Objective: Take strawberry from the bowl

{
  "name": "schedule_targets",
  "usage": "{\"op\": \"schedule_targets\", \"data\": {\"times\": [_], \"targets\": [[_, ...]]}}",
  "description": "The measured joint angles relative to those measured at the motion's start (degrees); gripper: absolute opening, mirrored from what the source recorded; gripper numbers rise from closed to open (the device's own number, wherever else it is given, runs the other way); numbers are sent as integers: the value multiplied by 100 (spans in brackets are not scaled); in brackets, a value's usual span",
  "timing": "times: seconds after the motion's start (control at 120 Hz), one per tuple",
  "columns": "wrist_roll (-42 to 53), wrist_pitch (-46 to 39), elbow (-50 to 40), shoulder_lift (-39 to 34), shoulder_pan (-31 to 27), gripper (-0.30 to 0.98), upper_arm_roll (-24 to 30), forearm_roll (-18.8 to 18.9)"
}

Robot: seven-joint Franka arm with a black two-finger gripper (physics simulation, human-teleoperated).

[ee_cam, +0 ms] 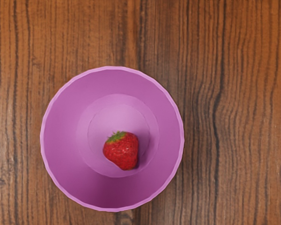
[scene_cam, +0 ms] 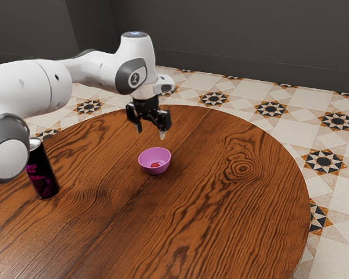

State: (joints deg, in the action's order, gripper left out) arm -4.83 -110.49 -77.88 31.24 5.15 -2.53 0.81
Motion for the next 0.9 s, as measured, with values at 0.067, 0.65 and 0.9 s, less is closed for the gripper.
{"op": "schedule_targets", "data": {"times": [0.067,0.65,0.9], "targets": [[-113,-114,15,143,-62,51,-2,-13],[-694,-984,19,1038,-310,21,41,-359],[-817,-1179,24,1234,-330,21,42,-485]]}}
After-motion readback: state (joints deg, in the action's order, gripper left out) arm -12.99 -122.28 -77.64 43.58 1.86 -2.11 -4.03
